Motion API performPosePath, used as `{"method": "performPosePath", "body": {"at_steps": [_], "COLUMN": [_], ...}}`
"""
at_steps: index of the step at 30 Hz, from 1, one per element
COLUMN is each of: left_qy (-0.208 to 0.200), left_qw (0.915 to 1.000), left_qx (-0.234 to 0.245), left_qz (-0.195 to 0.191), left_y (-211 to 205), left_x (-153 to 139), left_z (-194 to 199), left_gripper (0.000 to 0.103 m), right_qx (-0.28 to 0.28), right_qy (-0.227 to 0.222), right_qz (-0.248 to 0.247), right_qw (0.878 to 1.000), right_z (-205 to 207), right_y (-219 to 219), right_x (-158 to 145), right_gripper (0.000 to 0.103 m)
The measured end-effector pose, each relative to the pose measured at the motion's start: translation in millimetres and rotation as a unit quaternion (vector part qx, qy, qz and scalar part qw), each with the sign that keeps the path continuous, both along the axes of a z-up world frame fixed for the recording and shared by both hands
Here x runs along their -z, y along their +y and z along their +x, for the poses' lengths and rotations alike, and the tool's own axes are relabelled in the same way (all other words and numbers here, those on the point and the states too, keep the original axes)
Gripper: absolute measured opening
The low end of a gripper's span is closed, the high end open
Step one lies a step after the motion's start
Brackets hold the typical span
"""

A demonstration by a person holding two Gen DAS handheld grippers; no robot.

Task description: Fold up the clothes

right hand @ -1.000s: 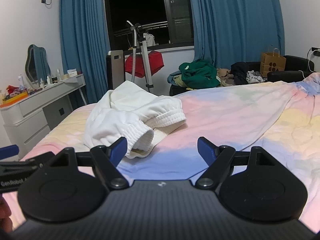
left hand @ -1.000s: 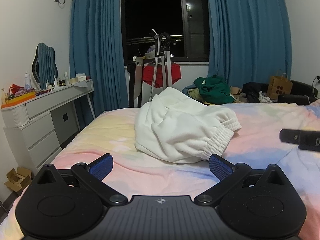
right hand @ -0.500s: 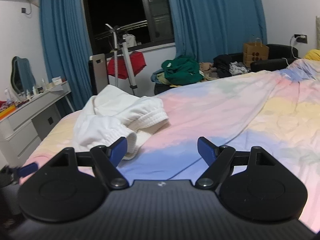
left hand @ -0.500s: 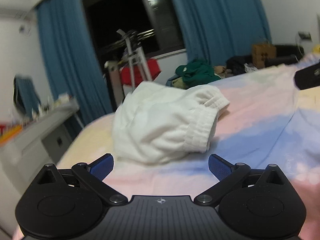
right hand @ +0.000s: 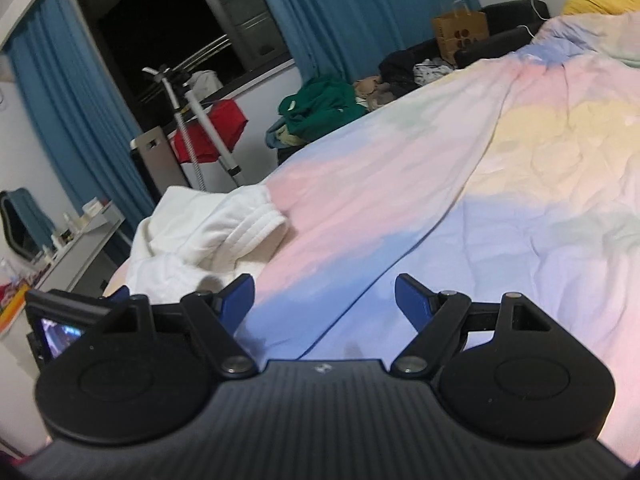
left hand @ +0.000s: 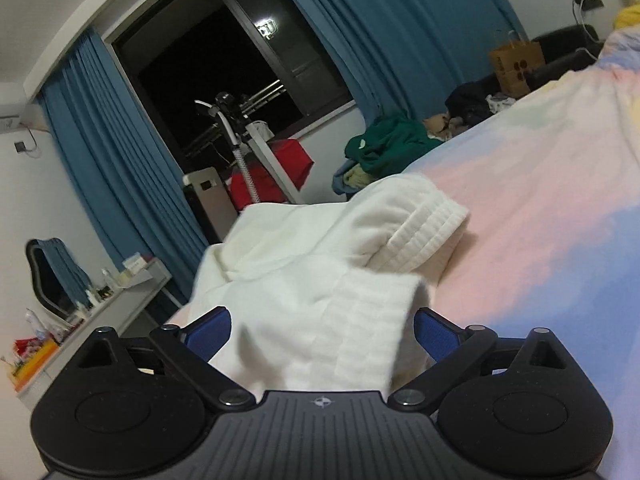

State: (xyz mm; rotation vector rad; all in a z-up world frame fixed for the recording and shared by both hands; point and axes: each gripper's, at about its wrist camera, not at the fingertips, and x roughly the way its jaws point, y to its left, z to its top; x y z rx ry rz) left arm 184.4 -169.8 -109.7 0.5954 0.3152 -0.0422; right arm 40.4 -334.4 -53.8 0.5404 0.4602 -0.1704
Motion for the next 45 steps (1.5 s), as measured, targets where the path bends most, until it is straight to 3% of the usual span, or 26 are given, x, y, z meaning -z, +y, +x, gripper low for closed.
{"method": "performPosePath", "body": {"at_steps": [3,9,13,25,32,36,39,42,45], "left_qy": [-0.008,-0.037,-0.049,-0.071,-0.039,-0.006,0.035,0.041,0.035], "left_qw": [0.9999,0.999,0.9979,0.9905,0.9788,0.9758,0.9655,0.9605,0.9605], "left_qx": [-0.01,-0.02,-0.014,0.009,-0.022,-0.074,-0.117,-0.134,-0.132], "left_qz": [0.006,-0.014,-0.039,-0.117,-0.2,-0.206,-0.23,-0.24,-0.242], "left_y": [-8.7,-3.3,9.8,95.7,207.2,267.8,302.6,322.5,331.5], "left_x": [6.6,-7.0,-29.0,-118.7,-166.8,-159.1,-142.3,-130.3,-129.9], "left_z": [16.1,22.5,9.3,-81.9,-148.1,-149.1,-138.0,-138.1,-142.8], "left_gripper": [0.089,0.058,0.024,0.013,0.011,0.011,0.011,0.011,0.012], "right_qx": [0.002,0.006,0.004,-0.033,-0.081,-0.119,-0.154,-0.18,-0.21], "right_qy": [0.011,0.023,0.021,-0.048,-0.09,-0.088,-0.086,-0.07,-0.039], "right_qz": [0.013,0.018,0.015,-0.063,-0.106,-0.14,-0.159,-0.155,-0.15], "right_qw": [1.0,1.0,1.0,0.996,0.987,0.979,0.971,0.969,0.965], "right_z": [11.1,27.3,31.7,12.9,-10.9,-20.0,-18.8,-14.3,-0.3], "right_y": [-7.3,-16.2,-15.2,15.4,47.3,76.7,98.9,111.9,122.9], "right_x": [9.9,24.0,26.0,3.4,-17.6,-21.6,-20.6,-14.9,-4.5], "right_gripper": [0.079,0.079,0.079,0.079,0.079,0.079,0.079,0.079,0.079]}}
